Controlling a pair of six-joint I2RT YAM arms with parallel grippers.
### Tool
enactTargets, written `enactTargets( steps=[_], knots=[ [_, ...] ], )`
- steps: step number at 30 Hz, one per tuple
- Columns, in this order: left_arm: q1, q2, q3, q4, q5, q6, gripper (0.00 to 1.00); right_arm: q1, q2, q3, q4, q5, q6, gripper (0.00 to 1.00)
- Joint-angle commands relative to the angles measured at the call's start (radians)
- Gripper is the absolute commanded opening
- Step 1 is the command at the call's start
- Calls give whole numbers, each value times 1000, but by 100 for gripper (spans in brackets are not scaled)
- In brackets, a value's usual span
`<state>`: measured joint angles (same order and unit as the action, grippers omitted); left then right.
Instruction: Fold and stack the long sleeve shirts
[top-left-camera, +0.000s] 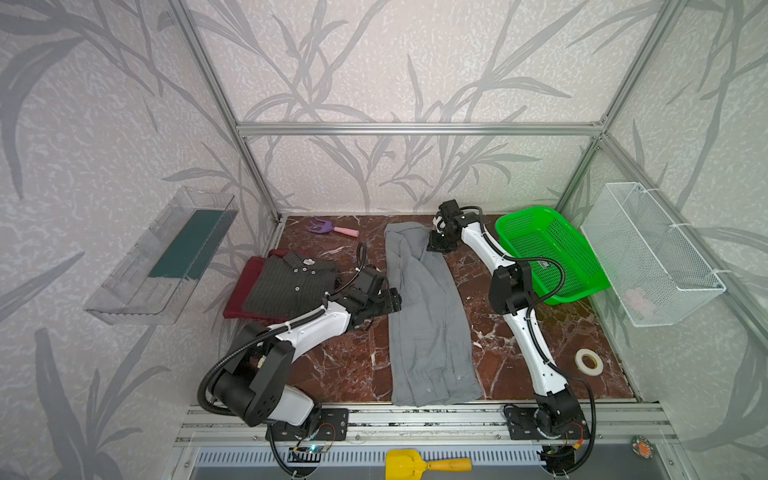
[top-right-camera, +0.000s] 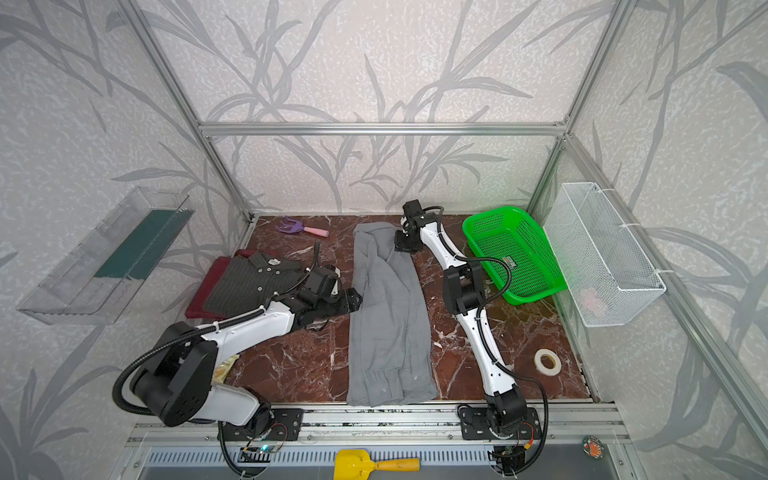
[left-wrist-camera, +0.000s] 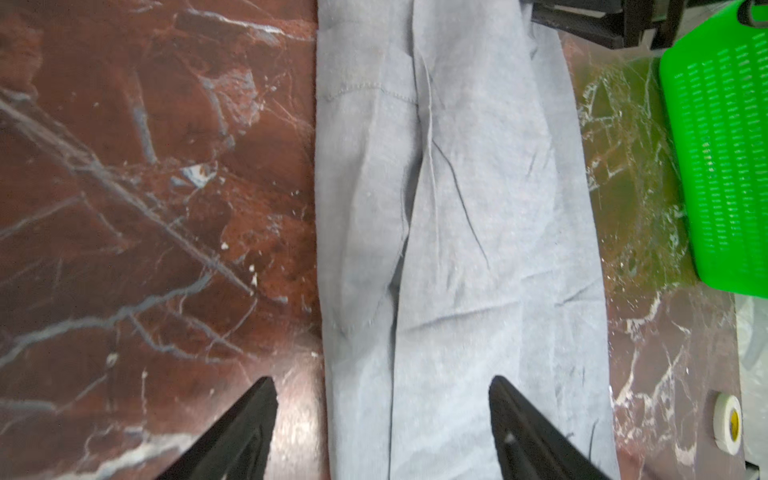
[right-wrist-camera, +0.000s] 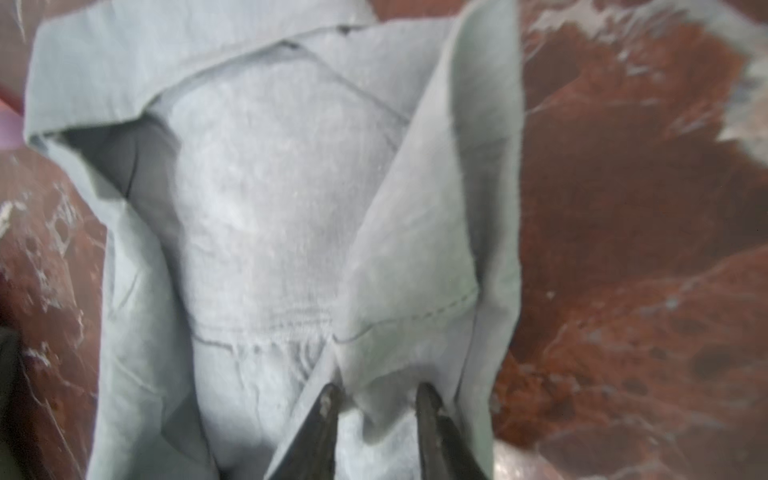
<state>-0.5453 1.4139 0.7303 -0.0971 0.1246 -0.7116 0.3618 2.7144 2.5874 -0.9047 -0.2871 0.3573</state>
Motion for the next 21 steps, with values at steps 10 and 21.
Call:
enactTargets(
  steps=[10,21],
  knots=[
    [-217,-386,-291,-147,-89,-205,83,83,-1070,-1072,343,119,26,71],
    [-472,-568,-422,-208,-156,-415,83,210,-1763,-1830,189,118,174,73]
  ],
)
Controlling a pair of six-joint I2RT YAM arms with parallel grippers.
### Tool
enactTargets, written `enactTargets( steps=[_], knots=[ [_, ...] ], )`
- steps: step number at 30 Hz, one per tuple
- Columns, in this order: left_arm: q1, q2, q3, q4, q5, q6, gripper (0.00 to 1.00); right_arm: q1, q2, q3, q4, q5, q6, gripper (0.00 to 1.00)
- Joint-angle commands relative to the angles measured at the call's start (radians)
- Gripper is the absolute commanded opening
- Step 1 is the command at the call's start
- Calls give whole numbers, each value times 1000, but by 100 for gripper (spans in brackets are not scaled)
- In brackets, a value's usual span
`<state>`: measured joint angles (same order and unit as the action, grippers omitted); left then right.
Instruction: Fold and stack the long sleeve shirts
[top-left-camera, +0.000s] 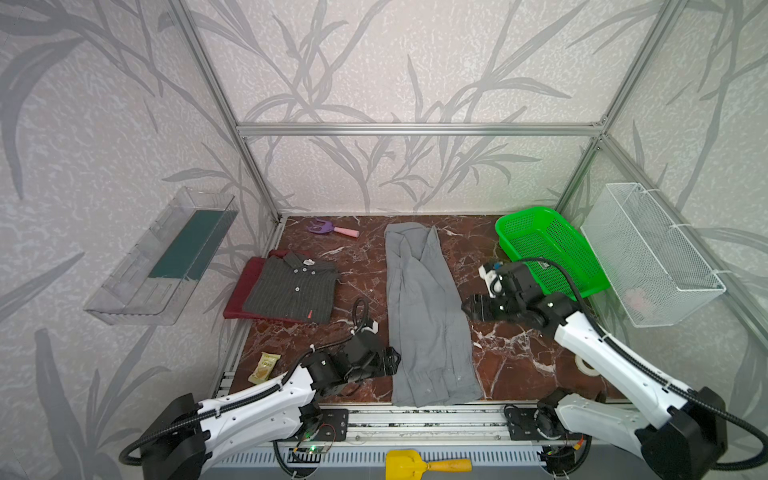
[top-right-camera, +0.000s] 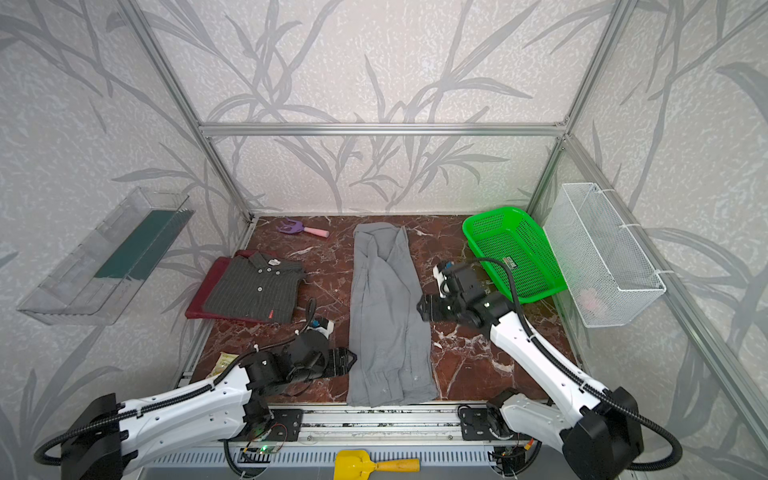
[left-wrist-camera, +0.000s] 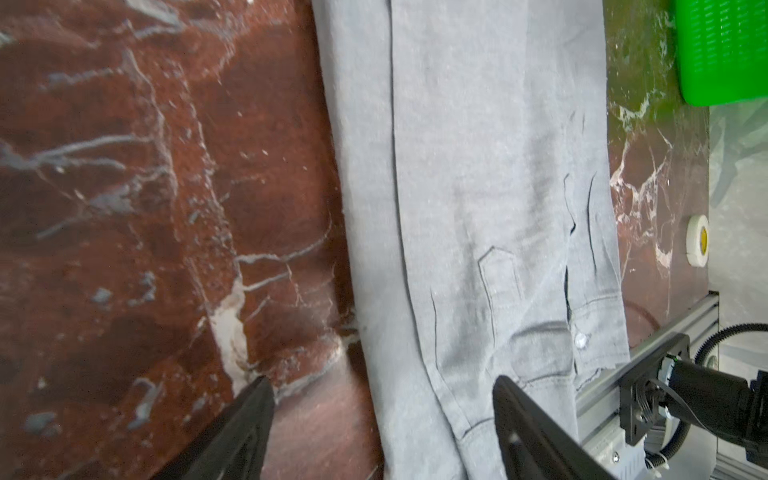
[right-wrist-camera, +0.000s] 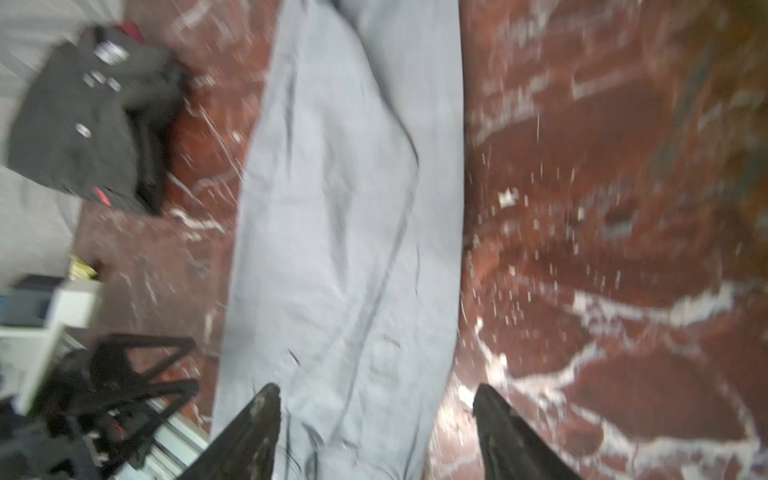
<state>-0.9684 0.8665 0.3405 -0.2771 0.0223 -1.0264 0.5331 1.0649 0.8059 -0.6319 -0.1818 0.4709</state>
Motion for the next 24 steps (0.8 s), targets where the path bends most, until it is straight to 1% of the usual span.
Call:
enactTargets(
  steps=[1,2,5,6,9,13,15,17,19,24],
  knots=[
    [-78,-25,-42,-27,-66,-119,83,60,-148,-64,-117,35,72,73],
    [-111,-27,-52,-20,-83,-145,83,88,-185,-83,-139,56,90,73],
    [-183,-3,-81,23,-103,-202,83,146,-240,-176,-142,25,155,73],
    [-199,14,-88,43,-97,-220,83,172,-244,-214,-129,16,198,73],
    [-234,51,-95,58,-94,-253,83,262,-234,-304,-83,20,285,73],
    [-255,33,-107,53,-105,-275,81,339,-205,-344,-72,65,337,72],
    [-256,25,-119,58,-98,-286,79,361,-186,-373,-30,50,362,71],
    [-257,30,-129,75,-80,-289,75,365,-169,-396,-3,44,374,70],
    [-261,47,-136,95,-64,-292,74,369,-153,-419,44,31,386,69],
    [-262,137,-129,156,-13,-280,73,385,-111,-442,125,18,409,67]
  ],
)
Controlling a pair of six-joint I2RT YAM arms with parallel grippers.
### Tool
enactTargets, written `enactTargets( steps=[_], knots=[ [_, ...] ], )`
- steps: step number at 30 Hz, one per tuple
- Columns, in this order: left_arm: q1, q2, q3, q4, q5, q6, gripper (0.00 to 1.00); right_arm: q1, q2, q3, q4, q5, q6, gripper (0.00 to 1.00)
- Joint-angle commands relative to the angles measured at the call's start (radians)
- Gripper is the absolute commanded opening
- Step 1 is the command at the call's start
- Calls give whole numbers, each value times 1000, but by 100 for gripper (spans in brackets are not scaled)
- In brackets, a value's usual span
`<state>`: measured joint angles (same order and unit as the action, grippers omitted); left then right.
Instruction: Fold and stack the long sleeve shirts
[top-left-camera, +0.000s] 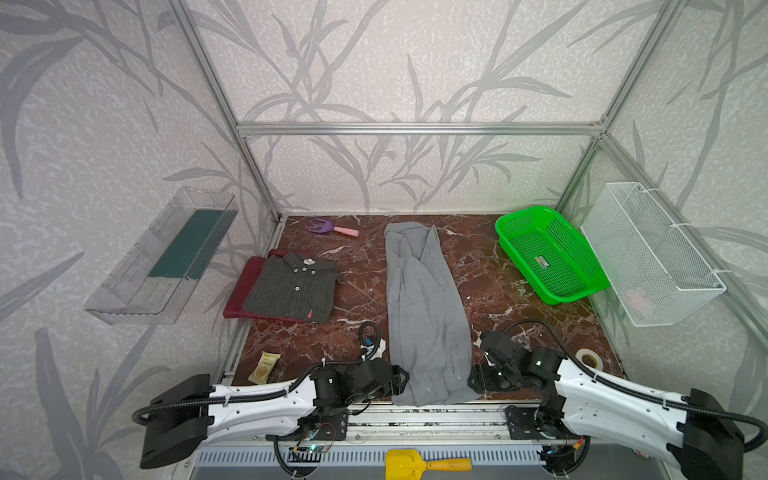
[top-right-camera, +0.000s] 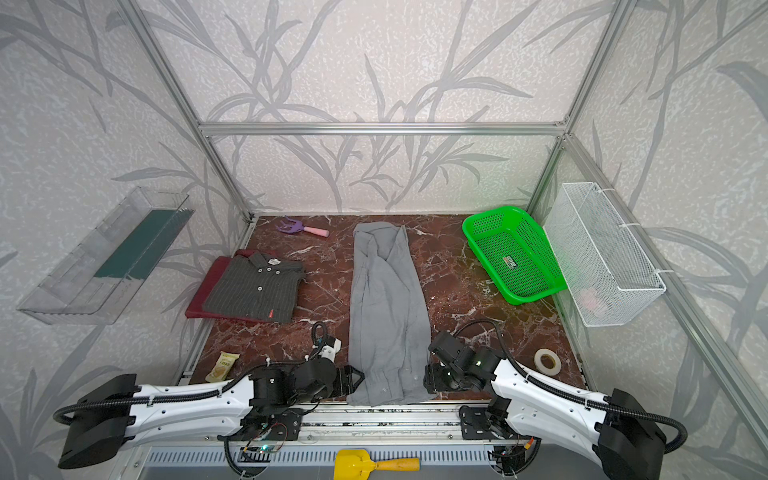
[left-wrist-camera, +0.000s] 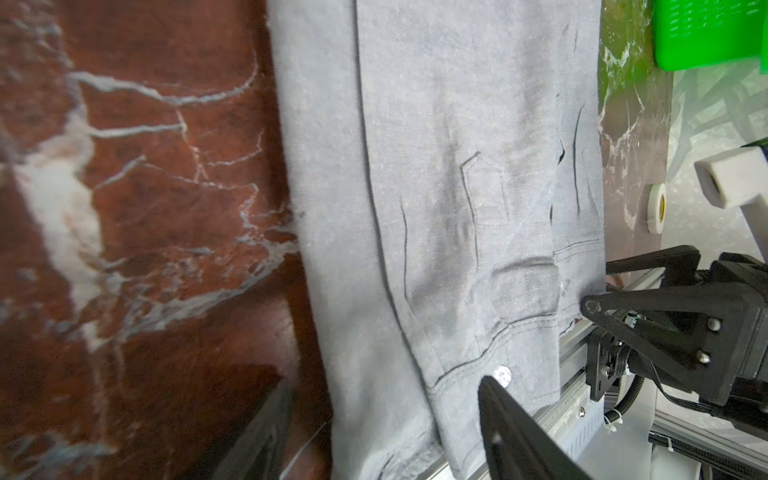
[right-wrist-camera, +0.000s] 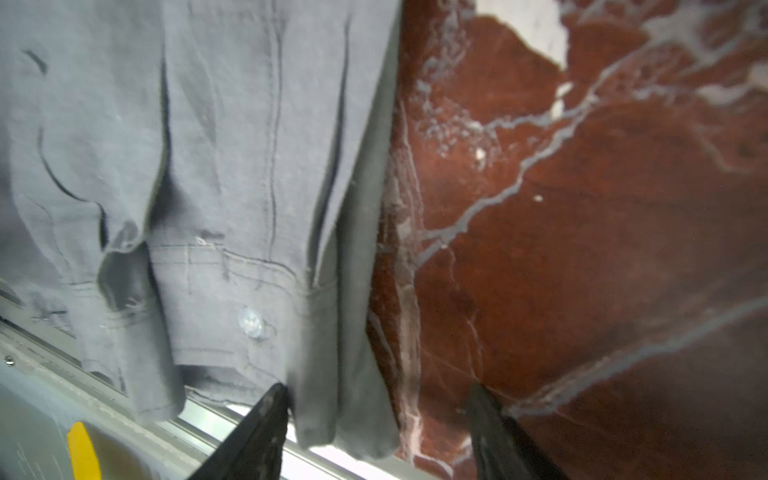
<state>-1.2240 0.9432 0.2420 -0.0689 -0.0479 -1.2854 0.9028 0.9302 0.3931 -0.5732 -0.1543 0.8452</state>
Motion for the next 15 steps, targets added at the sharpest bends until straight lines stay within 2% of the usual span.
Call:
enactTargets(
  steps=[1,6,15],
  knots=[
    [-7,79,-23,-46,64,-14,72,20,32,-36,89,-16,42,67],
    [-5,149,-19,0,96,1,64,24,43,-46,121,-37,47,59],
    [-5,268,0,98,135,24,64,43,51,-69,159,-47,68,39]
  ],
)
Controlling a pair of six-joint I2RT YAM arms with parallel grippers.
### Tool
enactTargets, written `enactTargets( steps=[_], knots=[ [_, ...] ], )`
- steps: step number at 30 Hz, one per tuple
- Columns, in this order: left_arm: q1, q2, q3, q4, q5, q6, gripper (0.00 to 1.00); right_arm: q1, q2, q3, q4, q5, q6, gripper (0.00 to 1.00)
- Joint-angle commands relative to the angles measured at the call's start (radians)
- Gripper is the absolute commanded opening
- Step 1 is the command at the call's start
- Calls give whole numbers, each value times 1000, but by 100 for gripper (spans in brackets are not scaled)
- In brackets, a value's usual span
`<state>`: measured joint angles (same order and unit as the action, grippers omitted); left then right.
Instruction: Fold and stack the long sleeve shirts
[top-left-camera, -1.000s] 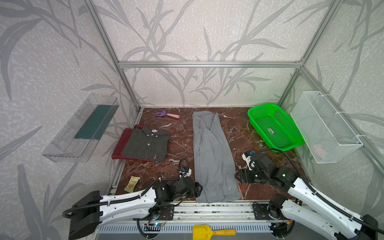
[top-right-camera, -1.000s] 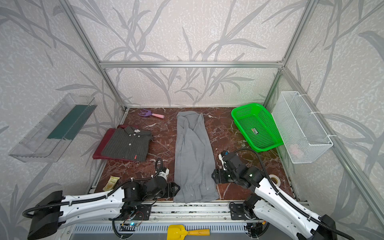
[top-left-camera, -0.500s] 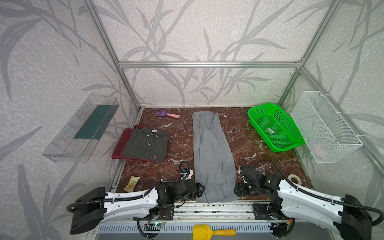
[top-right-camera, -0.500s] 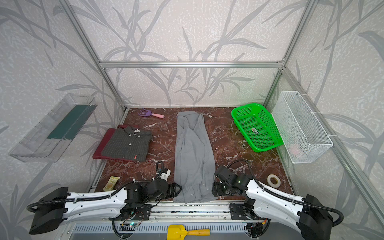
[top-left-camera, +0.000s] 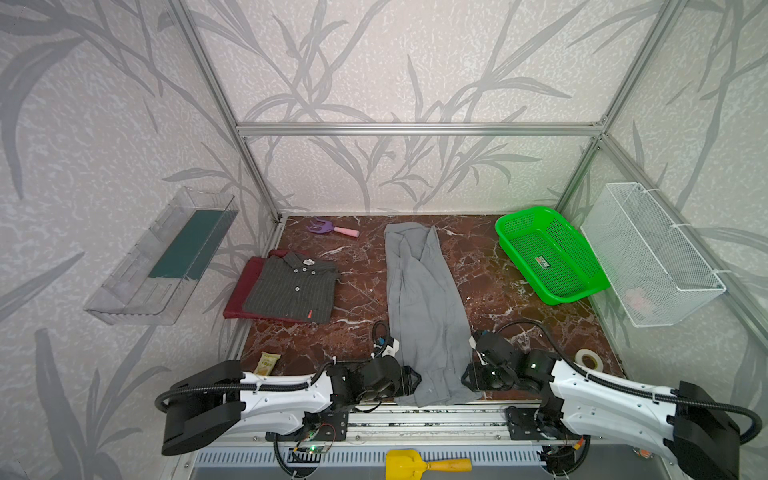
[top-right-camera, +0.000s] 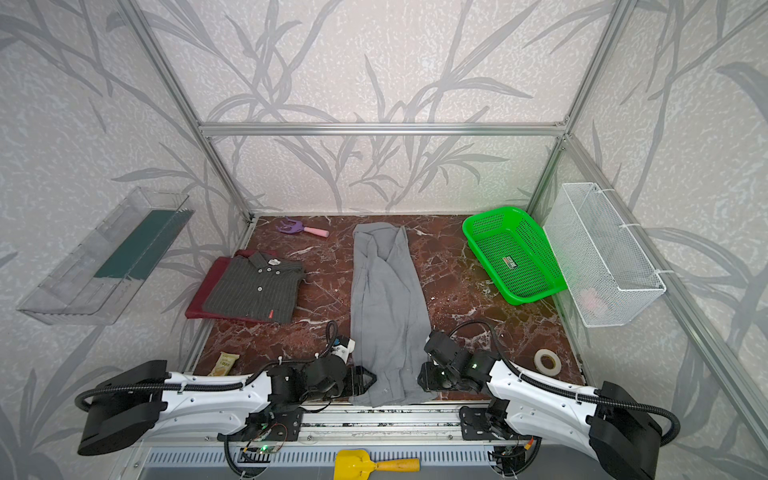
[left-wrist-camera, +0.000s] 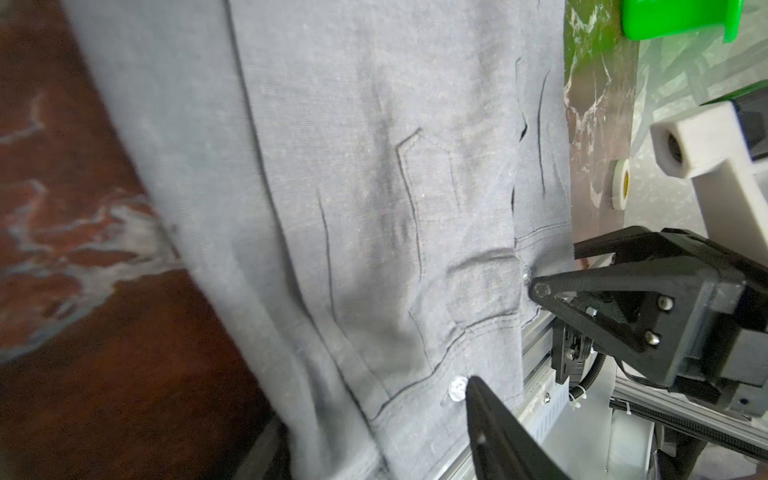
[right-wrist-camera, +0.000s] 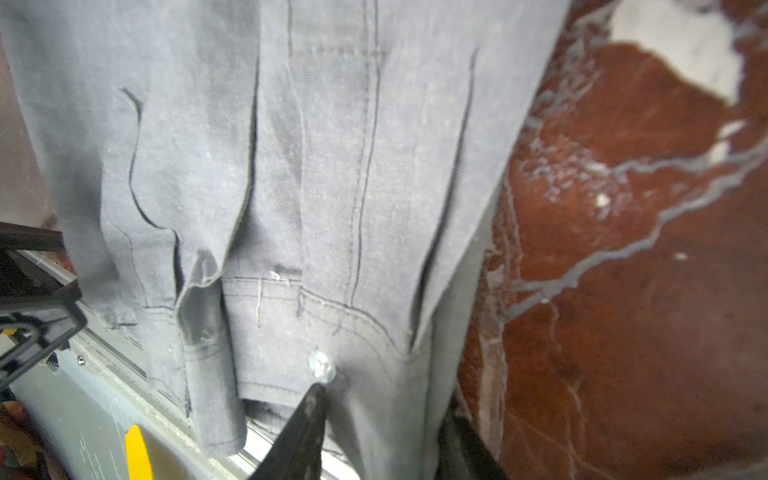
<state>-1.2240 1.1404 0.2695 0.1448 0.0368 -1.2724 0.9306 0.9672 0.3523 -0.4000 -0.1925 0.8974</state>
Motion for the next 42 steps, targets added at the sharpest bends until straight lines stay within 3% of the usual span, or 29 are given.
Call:
enactTargets(
  steps=[1,6,24,31,42],
  knots=[
    [-5,85,-22,-112,56,16,63,15,14,-26,-13,-9,16,38],
    [0,130,-20,-77,70,27,45,20,4,-15,-26,-5,12,32],
    [32,75,7,-88,-2,66,16,46,-17,13,-12,-10,3,18],
    [60,-7,38,-134,-37,76,0,57,-27,25,-9,-8,0,14],
    [61,-90,122,-199,-37,26,0,76,-76,107,-88,19,-17,4]
  ],
)
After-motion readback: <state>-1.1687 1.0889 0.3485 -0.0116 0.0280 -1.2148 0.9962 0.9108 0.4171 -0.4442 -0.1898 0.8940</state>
